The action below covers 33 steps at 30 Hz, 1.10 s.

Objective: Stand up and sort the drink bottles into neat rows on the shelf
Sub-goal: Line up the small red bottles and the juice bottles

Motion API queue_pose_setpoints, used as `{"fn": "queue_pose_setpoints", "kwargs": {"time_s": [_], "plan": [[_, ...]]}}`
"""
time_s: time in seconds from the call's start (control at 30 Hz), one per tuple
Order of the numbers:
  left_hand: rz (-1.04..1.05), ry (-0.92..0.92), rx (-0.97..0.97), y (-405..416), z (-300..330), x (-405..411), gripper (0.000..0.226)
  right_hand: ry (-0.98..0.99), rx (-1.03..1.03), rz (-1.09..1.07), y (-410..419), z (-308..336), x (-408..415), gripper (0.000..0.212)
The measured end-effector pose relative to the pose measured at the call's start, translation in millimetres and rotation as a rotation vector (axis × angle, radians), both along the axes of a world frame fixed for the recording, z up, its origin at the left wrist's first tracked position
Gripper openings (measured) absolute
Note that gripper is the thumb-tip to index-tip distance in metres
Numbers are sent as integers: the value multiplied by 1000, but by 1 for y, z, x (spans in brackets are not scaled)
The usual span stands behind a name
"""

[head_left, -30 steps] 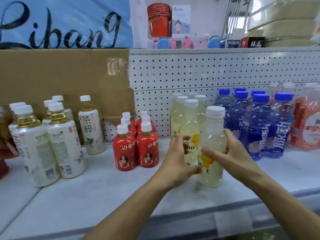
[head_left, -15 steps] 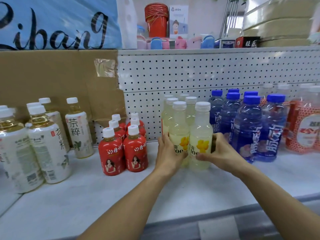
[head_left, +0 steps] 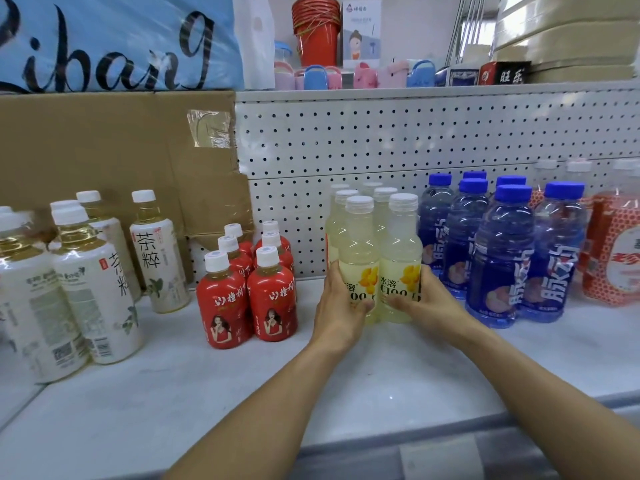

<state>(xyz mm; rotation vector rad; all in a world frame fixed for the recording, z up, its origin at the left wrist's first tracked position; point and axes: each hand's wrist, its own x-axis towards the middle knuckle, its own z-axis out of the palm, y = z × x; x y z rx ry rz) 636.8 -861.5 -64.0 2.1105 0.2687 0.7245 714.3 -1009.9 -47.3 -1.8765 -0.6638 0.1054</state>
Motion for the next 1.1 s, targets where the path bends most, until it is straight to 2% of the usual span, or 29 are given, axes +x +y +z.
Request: {"fn": "queue_pose_setpoints", "kwargs": {"time_s": [0.13,0.43,0.6,0.7,0.8,0.9,1.0,1.1], "plan": [[-4,-4,-1,0,1,-1,76,39,-47,11,-2,2,4,57],[-31,4,-23,0,9,-9,76,145,-111,-7,5,6,3,74],[-197,88,-9,0,32,-47,80,-112,42,-212,18,9,-40,84],[-241,54,21,7,46,-99,75,-270,-8,-250,27,15,-81,82],[-206,-48,107,32,50,-154,67,-417,72,-152,49,18,-122,69],[-97,-134,179,74,48,-200,56,-437,105,34,86,24,-159,55],[85,-233,246,123,44,-238,51,-387,54,197,137,27,-188,51],[269,-349,247,177,39,-265,54,-285,23,296,185,31,-209,57]]}}
